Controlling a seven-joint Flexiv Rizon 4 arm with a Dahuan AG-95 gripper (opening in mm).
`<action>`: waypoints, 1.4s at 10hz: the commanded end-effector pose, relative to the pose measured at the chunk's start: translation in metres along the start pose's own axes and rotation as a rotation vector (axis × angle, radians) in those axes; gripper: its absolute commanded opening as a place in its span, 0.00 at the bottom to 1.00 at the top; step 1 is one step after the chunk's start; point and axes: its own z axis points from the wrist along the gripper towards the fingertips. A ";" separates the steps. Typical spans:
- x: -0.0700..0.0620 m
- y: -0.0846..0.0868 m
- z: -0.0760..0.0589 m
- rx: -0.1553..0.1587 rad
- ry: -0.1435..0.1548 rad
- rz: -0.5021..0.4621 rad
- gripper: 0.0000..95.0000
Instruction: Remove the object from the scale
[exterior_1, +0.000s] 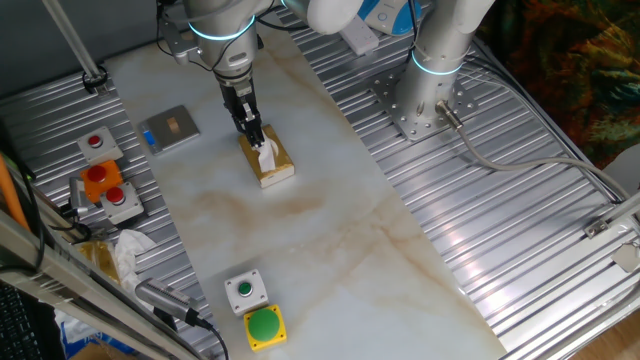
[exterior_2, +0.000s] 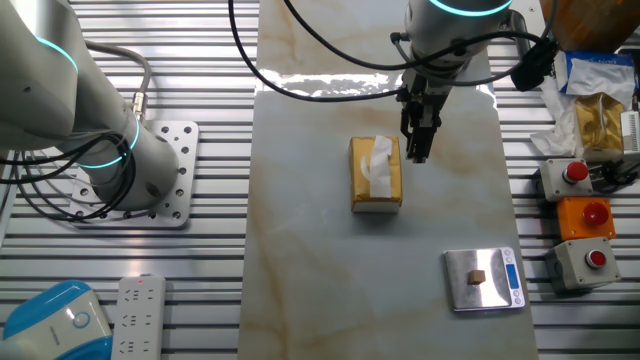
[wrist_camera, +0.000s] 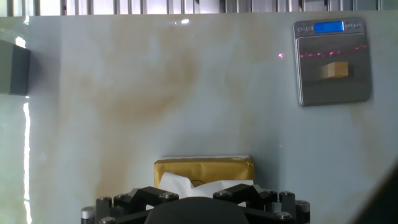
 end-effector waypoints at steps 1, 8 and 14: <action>0.000 0.000 0.000 0.000 0.000 0.000 1.00; 0.000 0.001 0.000 0.033 0.056 0.056 1.00; 0.000 0.001 0.000 0.032 0.047 0.038 1.00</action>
